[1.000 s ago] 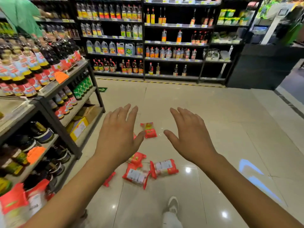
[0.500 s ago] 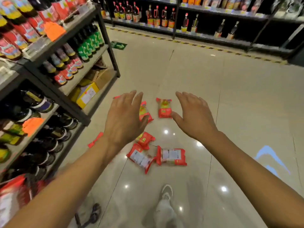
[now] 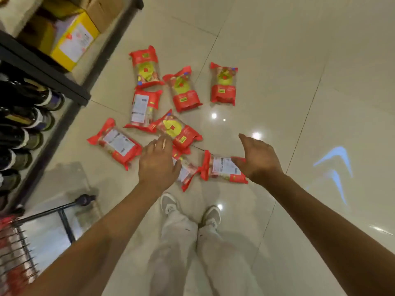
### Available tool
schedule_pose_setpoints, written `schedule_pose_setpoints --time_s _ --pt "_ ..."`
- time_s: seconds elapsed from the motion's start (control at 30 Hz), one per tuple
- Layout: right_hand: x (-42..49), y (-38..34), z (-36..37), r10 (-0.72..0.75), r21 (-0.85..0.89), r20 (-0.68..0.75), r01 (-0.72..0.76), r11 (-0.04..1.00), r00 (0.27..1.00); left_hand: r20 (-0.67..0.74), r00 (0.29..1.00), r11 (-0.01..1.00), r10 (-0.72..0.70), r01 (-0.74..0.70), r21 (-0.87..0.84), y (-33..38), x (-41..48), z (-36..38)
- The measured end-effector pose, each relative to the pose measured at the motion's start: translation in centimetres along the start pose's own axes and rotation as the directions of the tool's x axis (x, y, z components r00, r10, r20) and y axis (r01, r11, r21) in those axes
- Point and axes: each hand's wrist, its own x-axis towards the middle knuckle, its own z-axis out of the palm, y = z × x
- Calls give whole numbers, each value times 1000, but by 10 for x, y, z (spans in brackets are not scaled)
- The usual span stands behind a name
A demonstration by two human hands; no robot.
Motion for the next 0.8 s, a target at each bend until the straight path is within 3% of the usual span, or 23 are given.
schedule_pose_setpoints --time_s 0.13,0.27,0.4,0.5,0.6,0.7,0.8 --pt "62 22 113 -71 -75 83 77 994 994 72 995 996 -74 76 -35 -16 36 119" --pt "123 46 217 -16 -91 121 27 995 993 212 965 987 -157 163 -9 -32 64 244" --pt "173 76 309 -2 -131 182 26 991 983 348 846 884 -403 458 -91 -49 83 351" --pt "210 99 367 -11 -199 245 61 978 969 459 677 654 -576 718 -238 -59 101 407" --pt "241 116 411 -24 -237 296 97 967 955 536 528 347 -658 845 -407 -75 115 464" --pt "266 126 440 -6 -260 330 97 961 944 608 423 -51 -673 793 -608 -83 124 494" --pt "285 131 450 -7 -245 356 100 964 935 647 413 -224 -641 705 -673 -89 128 511"
